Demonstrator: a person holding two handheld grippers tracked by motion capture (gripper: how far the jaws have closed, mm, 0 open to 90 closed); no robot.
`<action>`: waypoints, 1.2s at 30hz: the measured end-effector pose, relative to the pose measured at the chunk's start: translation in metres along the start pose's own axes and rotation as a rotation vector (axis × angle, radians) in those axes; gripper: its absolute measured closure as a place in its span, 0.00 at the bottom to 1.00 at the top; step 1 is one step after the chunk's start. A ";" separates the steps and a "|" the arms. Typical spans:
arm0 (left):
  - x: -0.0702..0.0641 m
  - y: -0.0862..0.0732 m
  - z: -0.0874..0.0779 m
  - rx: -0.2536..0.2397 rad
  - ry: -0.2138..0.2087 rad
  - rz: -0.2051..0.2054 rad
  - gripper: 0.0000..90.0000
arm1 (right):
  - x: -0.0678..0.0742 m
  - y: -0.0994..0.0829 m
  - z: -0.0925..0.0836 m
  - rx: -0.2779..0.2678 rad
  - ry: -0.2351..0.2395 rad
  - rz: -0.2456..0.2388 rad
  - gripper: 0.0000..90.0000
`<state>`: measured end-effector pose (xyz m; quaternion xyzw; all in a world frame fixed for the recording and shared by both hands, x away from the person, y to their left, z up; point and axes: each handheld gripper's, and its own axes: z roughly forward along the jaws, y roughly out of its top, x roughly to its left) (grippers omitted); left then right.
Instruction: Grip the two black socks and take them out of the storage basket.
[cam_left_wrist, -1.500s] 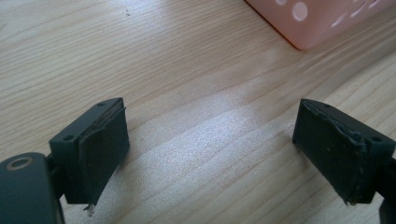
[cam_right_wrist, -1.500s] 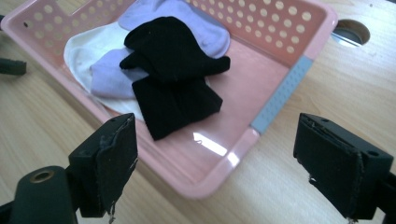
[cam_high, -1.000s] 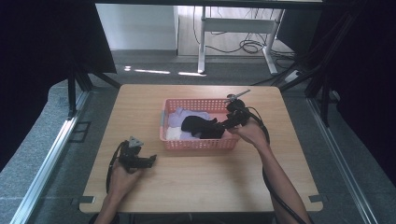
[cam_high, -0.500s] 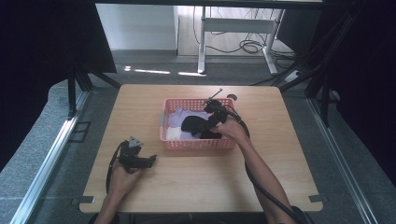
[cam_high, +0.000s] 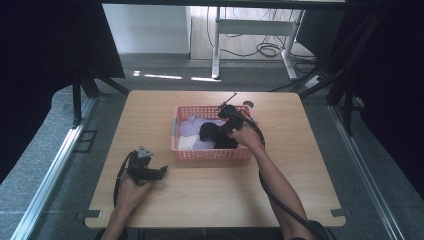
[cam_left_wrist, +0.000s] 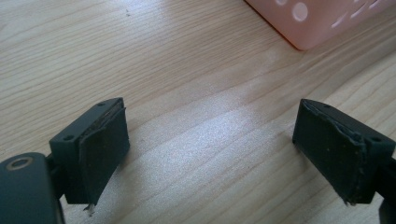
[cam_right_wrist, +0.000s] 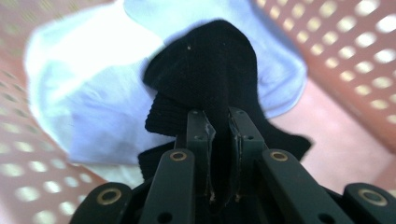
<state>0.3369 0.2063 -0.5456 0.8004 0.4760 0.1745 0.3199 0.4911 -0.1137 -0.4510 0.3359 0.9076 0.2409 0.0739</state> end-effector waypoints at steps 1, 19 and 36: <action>-0.001 0.000 0.001 -0.007 -0.001 -0.008 0.11 | 0.000 0.001 -0.005 -0.014 0.001 0.003 0.89; -0.001 0.000 0.000 -0.008 -0.001 -0.009 0.12 | 0.000 0.014 -0.068 -0.143 -0.002 -0.012 0.89; 0.000 0.000 0.001 -0.010 0.000 -0.008 0.12 | -0.025 -0.020 -0.116 -0.211 -0.067 0.022 0.89</action>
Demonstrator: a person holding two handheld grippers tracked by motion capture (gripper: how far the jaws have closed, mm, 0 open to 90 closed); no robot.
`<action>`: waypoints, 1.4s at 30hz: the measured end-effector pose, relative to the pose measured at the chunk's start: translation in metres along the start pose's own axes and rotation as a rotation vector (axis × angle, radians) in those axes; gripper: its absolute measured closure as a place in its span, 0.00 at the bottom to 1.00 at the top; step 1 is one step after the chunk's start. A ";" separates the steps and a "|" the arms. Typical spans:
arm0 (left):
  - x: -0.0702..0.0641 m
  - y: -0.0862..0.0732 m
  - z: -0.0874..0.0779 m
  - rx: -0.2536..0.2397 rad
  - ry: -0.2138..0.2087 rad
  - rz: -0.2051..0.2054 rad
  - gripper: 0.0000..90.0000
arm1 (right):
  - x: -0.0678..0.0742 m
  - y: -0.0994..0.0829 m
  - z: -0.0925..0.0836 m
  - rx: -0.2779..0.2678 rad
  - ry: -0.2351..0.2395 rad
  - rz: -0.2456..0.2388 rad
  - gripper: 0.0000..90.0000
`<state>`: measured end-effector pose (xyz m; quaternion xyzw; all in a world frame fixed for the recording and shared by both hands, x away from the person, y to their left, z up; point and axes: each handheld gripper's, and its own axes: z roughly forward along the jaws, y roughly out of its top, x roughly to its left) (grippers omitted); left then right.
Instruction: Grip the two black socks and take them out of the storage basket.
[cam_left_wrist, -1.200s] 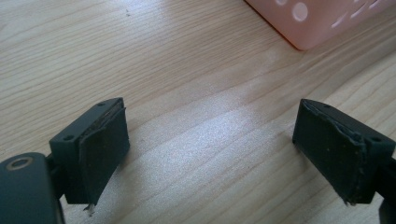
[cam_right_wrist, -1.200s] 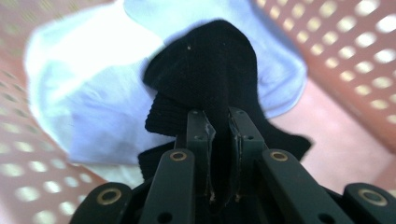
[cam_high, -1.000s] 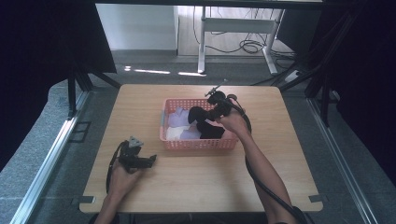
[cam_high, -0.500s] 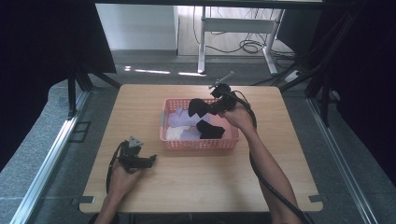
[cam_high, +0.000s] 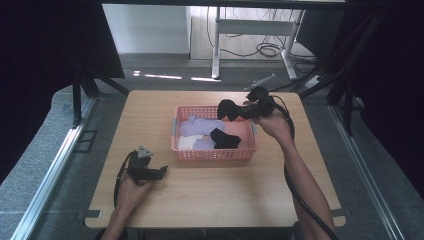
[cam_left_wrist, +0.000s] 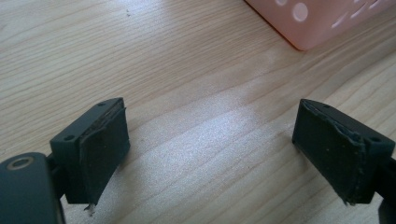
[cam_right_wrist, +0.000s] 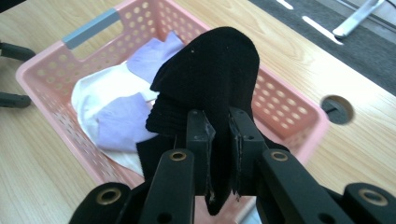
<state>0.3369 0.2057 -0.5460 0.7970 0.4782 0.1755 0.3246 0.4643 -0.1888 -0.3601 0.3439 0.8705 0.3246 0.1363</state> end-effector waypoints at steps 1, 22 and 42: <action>0.000 0.000 0.000 0.000 0.000 0.000 0.12 | -0.003 -0.003 -0.004 0.000 -0.003 0.004 0.89; 0.000 0.000 0.000 0.003 -0.001 0.003 0.12 | -0.064 -0.074 -0.059 -0.004 -0.158 0.191 0.89; 0.000 0.000 0.000 0.005 -0.001 0.001 0.12 | -0.091 -0.139 -0.033 0.092 -0.242 0.302 0.88</action>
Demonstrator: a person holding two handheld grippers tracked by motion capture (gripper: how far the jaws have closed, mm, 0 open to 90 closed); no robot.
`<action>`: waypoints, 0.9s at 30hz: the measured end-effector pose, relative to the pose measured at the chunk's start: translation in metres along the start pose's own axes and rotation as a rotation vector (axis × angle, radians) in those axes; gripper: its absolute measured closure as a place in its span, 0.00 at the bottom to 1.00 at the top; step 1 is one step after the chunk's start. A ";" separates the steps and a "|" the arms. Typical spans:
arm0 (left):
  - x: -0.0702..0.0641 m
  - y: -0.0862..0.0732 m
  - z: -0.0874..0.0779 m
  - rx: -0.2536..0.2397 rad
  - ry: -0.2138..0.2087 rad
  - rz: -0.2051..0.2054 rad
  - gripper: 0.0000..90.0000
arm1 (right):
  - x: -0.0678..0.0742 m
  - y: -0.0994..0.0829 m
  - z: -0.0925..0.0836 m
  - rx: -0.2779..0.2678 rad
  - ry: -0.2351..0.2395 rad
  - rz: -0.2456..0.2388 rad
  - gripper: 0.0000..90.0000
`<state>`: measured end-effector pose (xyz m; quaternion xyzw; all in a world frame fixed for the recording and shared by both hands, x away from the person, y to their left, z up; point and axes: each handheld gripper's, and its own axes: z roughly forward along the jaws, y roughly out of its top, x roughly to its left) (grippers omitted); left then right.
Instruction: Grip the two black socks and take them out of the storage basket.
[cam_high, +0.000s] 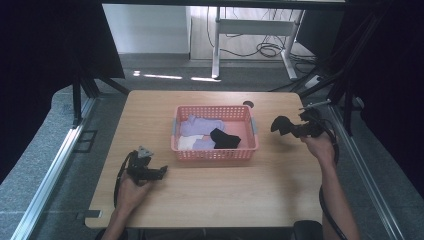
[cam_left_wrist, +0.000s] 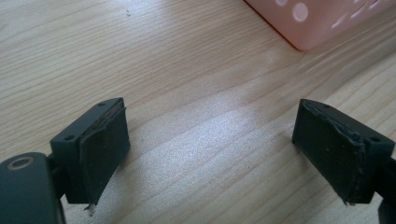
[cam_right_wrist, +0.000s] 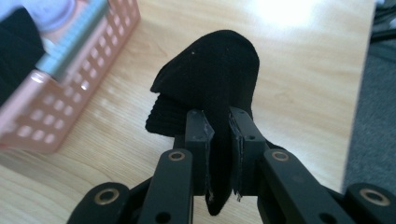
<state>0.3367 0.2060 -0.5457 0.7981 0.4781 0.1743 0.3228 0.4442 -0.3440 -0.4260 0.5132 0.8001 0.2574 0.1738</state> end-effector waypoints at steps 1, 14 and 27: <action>0.000 0.000 0.000 0.000 0.000 0.000 0.12 | 0.000 -0.004 0.007 0.010 0.003 0.003 0.88; 0.000 0.000 0.000 0.000 0.000 0.001 0.12 | 0.005 -0.032 0.048 0.122 0.042 0.021 0.72; 0.000 0.000 0.000 0.001 0.000 0.001 0.12 | 0.018 -0.002 0.005 0.023 0.064 -0.026 0.45</action>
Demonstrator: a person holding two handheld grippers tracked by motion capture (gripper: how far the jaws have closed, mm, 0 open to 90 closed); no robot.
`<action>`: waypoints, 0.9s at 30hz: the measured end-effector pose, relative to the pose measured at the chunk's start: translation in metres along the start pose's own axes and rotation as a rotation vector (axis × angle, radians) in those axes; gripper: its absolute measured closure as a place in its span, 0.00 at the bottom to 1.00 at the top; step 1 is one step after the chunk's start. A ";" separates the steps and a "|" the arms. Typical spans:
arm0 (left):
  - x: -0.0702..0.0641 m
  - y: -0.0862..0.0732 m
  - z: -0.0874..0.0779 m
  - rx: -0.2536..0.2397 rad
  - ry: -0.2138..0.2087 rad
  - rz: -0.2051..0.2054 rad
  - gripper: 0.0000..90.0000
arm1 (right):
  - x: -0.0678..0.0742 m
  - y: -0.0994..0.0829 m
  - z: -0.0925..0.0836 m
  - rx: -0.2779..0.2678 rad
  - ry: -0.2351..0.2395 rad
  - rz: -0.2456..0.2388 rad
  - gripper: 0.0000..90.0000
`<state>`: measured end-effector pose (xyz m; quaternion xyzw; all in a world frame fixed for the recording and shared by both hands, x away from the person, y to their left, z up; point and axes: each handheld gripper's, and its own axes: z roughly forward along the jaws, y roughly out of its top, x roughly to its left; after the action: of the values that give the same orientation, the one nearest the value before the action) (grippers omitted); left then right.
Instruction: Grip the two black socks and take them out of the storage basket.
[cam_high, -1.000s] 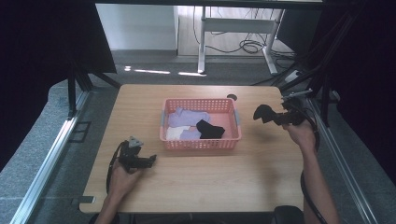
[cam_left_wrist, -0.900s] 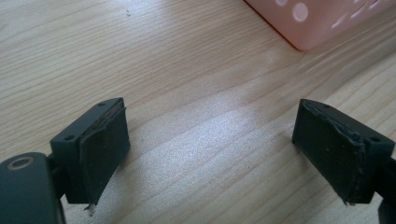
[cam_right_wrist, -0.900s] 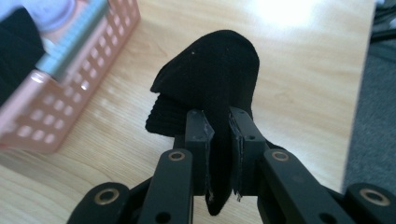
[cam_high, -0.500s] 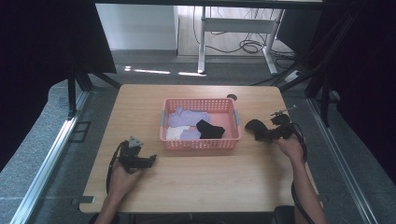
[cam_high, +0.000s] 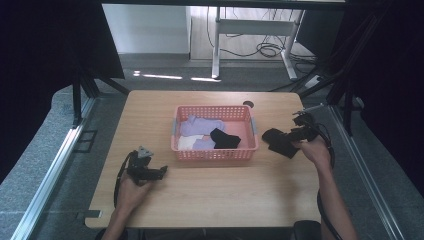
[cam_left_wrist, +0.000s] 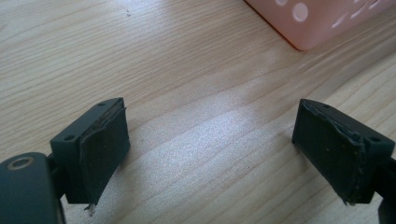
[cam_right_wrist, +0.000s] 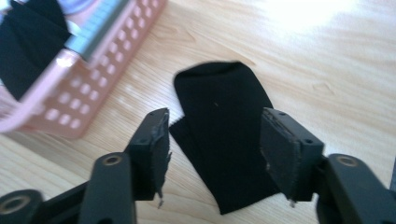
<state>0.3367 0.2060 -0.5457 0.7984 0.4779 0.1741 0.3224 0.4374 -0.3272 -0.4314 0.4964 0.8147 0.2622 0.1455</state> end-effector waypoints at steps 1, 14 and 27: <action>0.000 0.000 0.000 0.000 0.000 0.000 0.12 | 0.002 0.002 -0.001 -0.004 0.006 -0.009 0.44; 0.000 0.000 0.000 0.000 0.000 0.001 0.12 | 0.056 0.042 0.006 -0.059 0.130 -0.124 0.33; 0.000 0.000 0.000 0.000 0.000 0.001 0.12 | 0.116 0.065 0.060 0.011 0.226 -0.262 0.39</action>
<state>0.3367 0.2062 -0.5457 0.7987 0.4774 0.1742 0.3224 0.4613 -0.1834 -0.4405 0.3543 0.8849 0.2906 0.0834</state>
